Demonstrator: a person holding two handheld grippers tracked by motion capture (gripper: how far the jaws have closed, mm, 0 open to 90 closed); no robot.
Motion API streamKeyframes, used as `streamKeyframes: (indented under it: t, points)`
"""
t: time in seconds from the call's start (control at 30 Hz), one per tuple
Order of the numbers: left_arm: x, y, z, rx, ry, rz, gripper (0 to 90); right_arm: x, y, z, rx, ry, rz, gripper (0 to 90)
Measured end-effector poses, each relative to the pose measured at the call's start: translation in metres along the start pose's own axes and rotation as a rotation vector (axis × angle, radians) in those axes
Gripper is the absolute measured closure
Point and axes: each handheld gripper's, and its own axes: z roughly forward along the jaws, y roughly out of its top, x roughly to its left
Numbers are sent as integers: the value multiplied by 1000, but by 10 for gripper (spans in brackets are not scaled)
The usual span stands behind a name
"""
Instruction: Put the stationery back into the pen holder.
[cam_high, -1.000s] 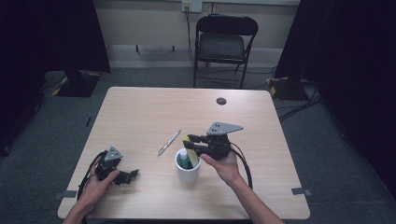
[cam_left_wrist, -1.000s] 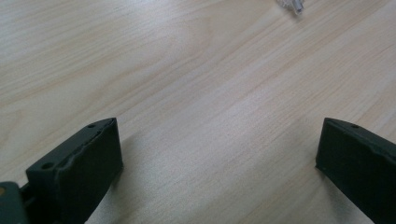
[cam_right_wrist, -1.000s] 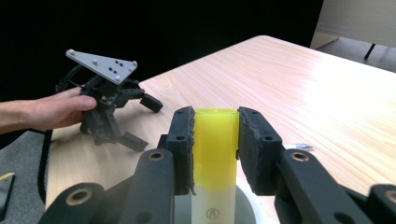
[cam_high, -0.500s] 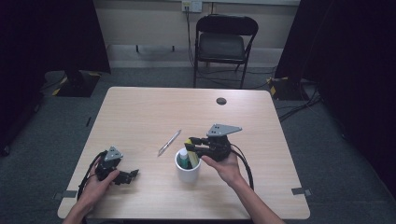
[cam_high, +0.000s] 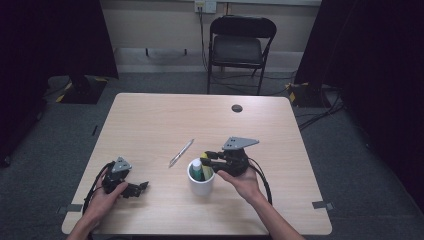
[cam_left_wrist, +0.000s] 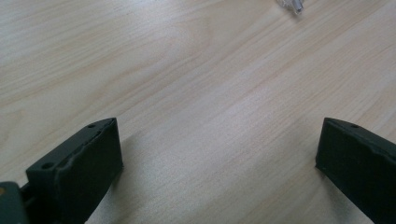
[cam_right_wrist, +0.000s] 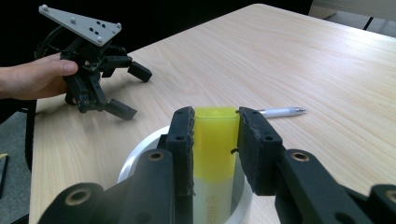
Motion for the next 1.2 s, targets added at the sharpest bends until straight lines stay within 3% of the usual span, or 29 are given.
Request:
streamKeyframes:
  t: [0.4,0.9,1.2]
  points:
    - [0,0,0,0,0,0,0,-1,-3,0,6,-6,4,664]
    - [0,0,0,2,-1,-2,0,-1,1,-1,-2,-3,16,524]
    - [0,0,0,1,-1,1,0,-6,3,-9,-22,-33,29,478]
